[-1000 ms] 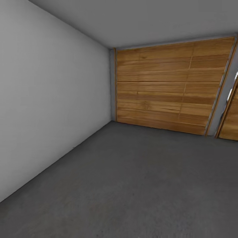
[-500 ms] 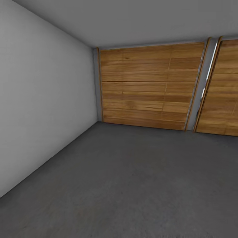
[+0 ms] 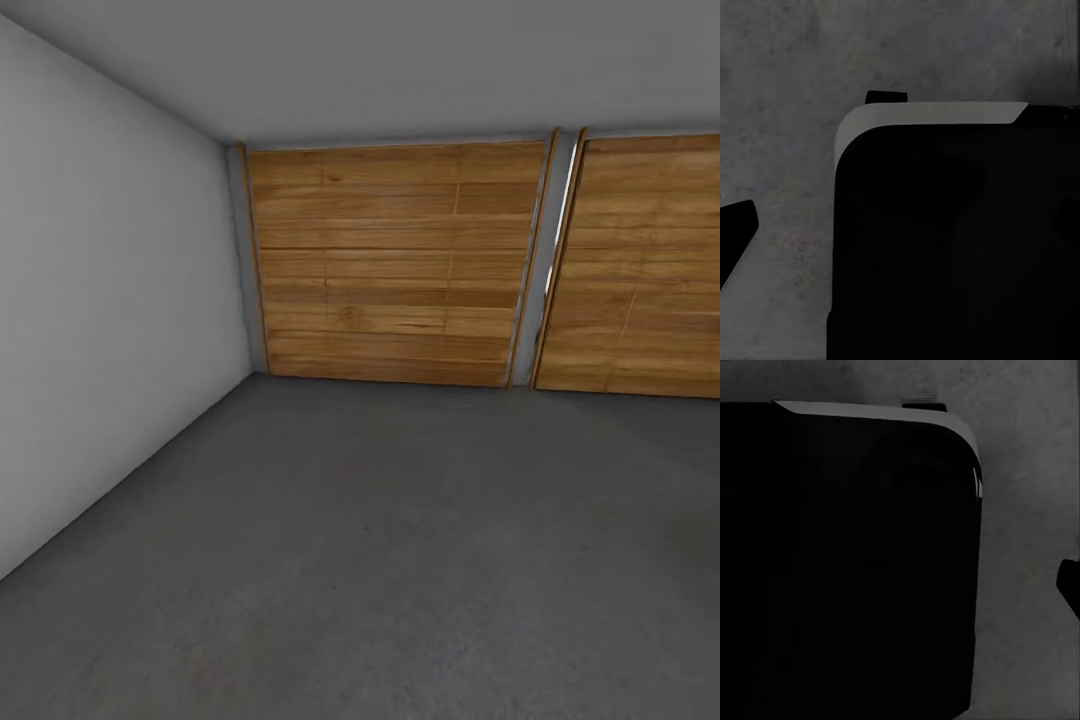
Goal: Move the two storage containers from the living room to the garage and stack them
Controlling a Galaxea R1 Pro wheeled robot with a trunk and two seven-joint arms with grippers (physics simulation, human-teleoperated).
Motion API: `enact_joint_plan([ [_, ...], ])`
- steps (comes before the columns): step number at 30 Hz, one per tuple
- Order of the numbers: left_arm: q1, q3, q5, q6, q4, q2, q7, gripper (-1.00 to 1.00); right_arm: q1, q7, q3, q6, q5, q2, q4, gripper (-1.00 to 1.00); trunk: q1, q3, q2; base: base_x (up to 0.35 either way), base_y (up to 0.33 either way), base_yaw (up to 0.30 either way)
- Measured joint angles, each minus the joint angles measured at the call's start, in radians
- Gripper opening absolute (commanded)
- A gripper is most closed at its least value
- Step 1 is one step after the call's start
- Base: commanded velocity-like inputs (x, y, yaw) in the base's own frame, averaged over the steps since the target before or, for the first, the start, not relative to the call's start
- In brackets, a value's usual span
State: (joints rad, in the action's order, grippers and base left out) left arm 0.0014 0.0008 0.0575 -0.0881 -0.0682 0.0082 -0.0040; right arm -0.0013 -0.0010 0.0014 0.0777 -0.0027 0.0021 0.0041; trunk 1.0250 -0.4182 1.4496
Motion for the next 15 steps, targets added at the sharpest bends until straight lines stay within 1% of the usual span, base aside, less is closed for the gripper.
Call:
enact_joint_plan([
  [8,0.000,-0.005,-0.007,0.000,-0.004,0.005,0.002,1.00,0.000,0.000,-0.001,0.000,0.000,0.000,0.000,1.00,0.000,0.004,0.000,0.000,0.000,-0.295],
  [15,0.000,-0.004,-0.010,0.000,-0.017,0.003,0.003,1.00,0.000,0.002,0.000,0.000,0.001,0.001,0.000,1.00,0.000,0.008,0.000,0.000,0.000,-0.295],
])
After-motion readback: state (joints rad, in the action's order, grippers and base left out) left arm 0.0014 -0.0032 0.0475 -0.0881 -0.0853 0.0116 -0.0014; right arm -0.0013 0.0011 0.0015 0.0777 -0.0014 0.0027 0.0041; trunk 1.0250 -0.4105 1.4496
